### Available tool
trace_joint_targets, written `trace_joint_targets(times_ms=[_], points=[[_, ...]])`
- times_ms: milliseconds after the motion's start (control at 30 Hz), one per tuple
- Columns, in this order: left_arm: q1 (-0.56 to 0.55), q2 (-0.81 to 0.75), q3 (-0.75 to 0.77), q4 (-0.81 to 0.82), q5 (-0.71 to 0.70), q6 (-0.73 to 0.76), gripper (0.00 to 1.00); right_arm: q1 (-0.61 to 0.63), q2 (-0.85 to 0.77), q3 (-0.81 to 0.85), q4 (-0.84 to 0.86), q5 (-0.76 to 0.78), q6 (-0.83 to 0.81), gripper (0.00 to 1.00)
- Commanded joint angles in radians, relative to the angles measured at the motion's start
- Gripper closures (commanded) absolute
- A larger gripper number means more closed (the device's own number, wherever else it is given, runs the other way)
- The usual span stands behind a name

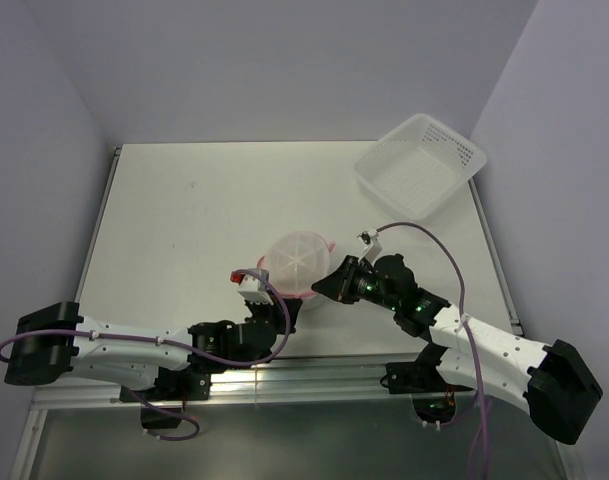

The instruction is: Place the bra in the laundry bag and zip it closed

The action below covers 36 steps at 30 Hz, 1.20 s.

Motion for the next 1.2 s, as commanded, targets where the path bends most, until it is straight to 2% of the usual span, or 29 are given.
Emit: trace_joint_targets(times_ms=[0, 33, 133, 267, 433, 567, 600, 667, 700, 733, 833, 867, 900, 967, 1067, 1167], points=[[-0.009, -0.024, 0.003, -0.004, -0.016, -0.005, 1.00, -0.024, 0.016, 0.051, 0.050, 0.011, -0.021, 0.86], [-0.011, -0.029, 0.002, -0.019, -0.022, -0.012, 1.00, -0.033, 0.014, 0.053, 0.048, 0.004, -0.034, 0.92], [-0.011, -0.081, -0.008, -0.108, -0.062, -0.038, 1.00, -0.108, 0.014, 0.058, 0.028, -0.036, -0.074, 1.00], [-0.011, -0.167, -0.026, -0.348, -0.127, -0.131, 1.00, -0.206, 0.020, 0.087, -0.037, -0.079, -0.151, 1.00], [-0.044, -0.266, -0.049, -0.506, -0.210, -0.225, 1.00, -0.243, 0.136, 0.197, -0.075, -0.091, -0.240, 1.00], [-0.106, -0.205, 0.009, -0.584, -0.273, -0.269, 1.00, -0.245, 0.268, 0.312, -0.094, -0.114, -0.287, 1.00], [-0.130, -0.179, 0.037, -0.584, -0.279, -0.274, 1.00, -0.243, 0.293, 0.338, -0.108, -0.118, -0.297, 0.98], [-0.150, -0.104, 0.064, -0.550, -0.290, -0.268, 1.00, -0.243, 0.350, 0.407, -0.143, -0.119, -0.320, 0.82], [-0.164, -0.078, 0.092, -0.532, -0.287, -0.244, 1.00, -0.243, 0.355, 0.421, -0.154, -0.113, -0.321, 0.71], [-0.166, -0.029, 0.106, -0.505, -0.283, -0.224, 1.00, -0.243, 0.341, 0.429, -0.162, -0.104, -0.323, 0.50], [-0.166, 0.034, 0.130, -0.347, -0.255, -0.107, 1.00, -0.231, 0.231, 0.369, -0.179, -0.053, -0.306, 0.23], [-0.164, 0.045, 0.129, -0.220, -0.240, -0.066, 1.00, -0.228, 0.192, 0.340, -0.185, -0.044, -0.300, 0.20], [-0.152, 0.054, 0.123, -0.167, -0.226, 0.011, 1.00, -0.219, 0.108, 0.272, -0.185, -0.033, -0.272, 0.17], [-0.114, 0.080, 0.127, -0.071, -0.194, 0.057, 1.00, -0.205, 0.028, 0.198, -0.168, -0.013, -0.236, 0.16], [-0.080, 0.106, 0.129, 0.002, -0.138, 0.120, 1.00, -0.165, -0.082, 0.079, -0.132, -0.032, -0.156, 0.16], [-0.063, 0.131, 0.140, 0.056, -0.092, 0.148, 1.00, -0.081, -0.110, 0.064, -0.148, -0.021, -0.123, 0.24]])
